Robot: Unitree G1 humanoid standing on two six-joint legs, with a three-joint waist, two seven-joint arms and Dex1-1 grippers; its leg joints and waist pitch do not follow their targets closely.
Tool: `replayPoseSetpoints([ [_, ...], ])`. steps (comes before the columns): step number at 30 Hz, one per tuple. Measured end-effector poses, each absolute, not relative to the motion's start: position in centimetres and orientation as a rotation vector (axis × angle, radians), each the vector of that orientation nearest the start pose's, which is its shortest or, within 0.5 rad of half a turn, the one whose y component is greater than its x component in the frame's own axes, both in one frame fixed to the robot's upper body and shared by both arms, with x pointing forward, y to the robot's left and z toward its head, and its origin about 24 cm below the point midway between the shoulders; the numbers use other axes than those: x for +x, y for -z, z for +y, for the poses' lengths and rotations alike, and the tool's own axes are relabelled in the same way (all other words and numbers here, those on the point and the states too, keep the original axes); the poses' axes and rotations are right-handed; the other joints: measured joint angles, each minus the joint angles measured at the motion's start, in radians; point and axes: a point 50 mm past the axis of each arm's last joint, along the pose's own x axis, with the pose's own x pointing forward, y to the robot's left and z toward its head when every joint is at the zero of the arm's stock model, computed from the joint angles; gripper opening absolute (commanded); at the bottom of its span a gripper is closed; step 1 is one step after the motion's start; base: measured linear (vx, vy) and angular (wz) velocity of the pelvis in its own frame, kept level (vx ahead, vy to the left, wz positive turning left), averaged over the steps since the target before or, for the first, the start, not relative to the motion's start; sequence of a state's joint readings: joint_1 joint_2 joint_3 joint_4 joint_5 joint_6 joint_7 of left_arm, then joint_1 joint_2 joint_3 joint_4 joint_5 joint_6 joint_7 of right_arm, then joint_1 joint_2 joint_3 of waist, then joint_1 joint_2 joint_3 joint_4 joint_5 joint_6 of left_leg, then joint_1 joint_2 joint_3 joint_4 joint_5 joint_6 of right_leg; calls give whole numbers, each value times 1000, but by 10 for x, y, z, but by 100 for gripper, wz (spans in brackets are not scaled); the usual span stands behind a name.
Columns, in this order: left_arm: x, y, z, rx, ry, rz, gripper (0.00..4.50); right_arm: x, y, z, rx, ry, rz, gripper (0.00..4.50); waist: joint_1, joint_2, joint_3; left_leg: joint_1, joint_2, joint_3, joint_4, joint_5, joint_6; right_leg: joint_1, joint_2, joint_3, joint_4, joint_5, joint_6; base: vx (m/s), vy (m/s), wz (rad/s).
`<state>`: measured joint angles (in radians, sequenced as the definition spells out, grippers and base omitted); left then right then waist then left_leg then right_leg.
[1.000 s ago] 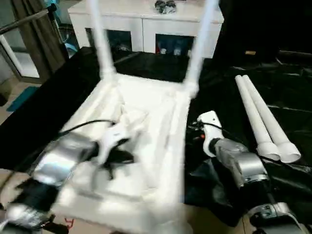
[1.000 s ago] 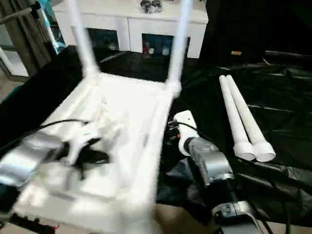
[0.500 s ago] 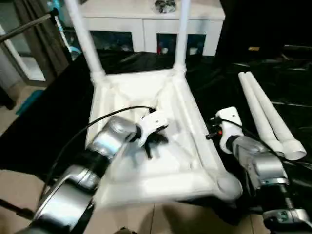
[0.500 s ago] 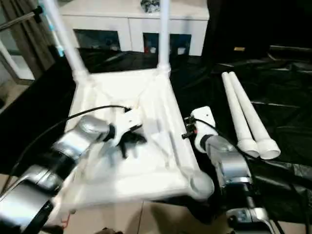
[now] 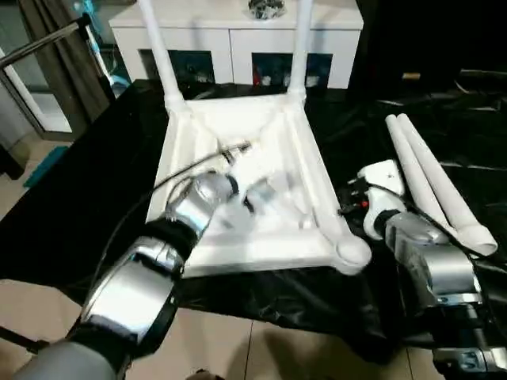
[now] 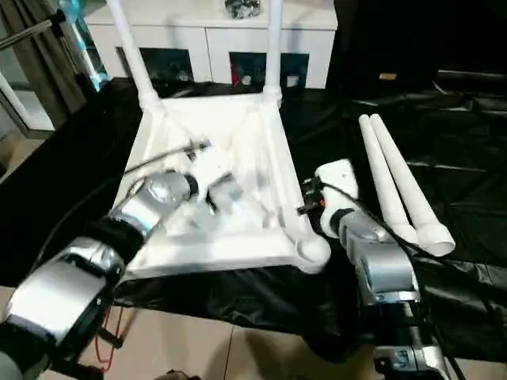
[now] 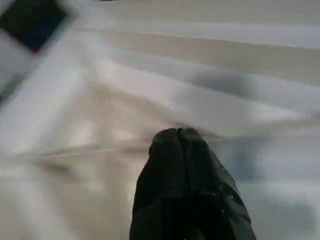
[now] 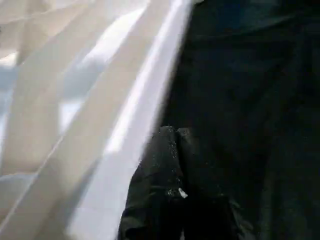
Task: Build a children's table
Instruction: Rotate table base
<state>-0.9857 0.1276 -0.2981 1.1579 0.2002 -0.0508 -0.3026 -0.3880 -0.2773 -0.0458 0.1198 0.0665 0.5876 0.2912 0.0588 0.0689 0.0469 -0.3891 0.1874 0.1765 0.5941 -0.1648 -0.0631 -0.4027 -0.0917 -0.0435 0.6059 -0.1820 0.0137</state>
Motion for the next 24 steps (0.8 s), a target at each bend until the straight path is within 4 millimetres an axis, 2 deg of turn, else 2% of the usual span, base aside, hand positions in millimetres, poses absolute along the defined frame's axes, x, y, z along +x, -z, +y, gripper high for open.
replayPoseSetpoints([
  [8, 394, -80, 102, 730, 490, 177, 0, 314, -105, -201, -220, -156, 308, 8, 1, 0, 0, -2, 0, 0, -1, -1, 1, 0, 0, -1, -4, 0, 0, 0, 0, 0],
  [10, 394, -86, 106, 637, 495, 144, 0, 309, -110, -206, -256, -154, 349, 8, 3, 0, 0, -2, 0, -1, -1, -1, 1, 0, 0, -1, -4, 0, 0, 0, 0, 0],
  [13, 389, -93, 105, 475, 562, 83, 0, 303, -116, -208, -236, -147, 357, 43, 5, 0, 0, -2, 0, 0, -1, -1, 1, 0, 0, -1, -5, 0, 0, 0, 0, 0],
  [16, 372, -98, 95, 215, 654, 23, 0, 301, -113, -216, -201, -90, 395, 72, 7, 1, -1, -3, 0, 1, -1, -1, 2, 0, -1, -1, -5, 0, 0, 0, 0, 0],
  [17, 364, -99, 96, 173, 669, 9, 20, 301, -112, -219, -199, -67, 405, 80, 6, 1, 0, -2, 0, 2, -1, -1, 2, 0, -1, 0, -5, 0, 0, 0, 0, 0],
  [19, 354, -99, 100, 153, 682, 10, 33, 305, -112, -228, -203, -20, 420, 86, 0, 1, 0, -2, 1, 2, -1, -1, 2, -1, 0, 0, -4, 0, 0, 0, 0, 0],
  [22, 332, -97, 103, 138, 753, 29, 44, 309, -112, -251, -207, 74, 460, 112, -3, 1, 0, 1, 2, 4, -2, -1, 1, 0, 0, 1, -3, 0, 0, 0, 0, 0],
  [24, 316, -93, 99, 120, 845, 68, 75, 315, -113, -263, -192, 124, 479, 129, -3, -1, 1, 2, 2, 5, -2, -1, 1, 0, 0, 2, -2, 0, 1, 0, 0, 0],
])
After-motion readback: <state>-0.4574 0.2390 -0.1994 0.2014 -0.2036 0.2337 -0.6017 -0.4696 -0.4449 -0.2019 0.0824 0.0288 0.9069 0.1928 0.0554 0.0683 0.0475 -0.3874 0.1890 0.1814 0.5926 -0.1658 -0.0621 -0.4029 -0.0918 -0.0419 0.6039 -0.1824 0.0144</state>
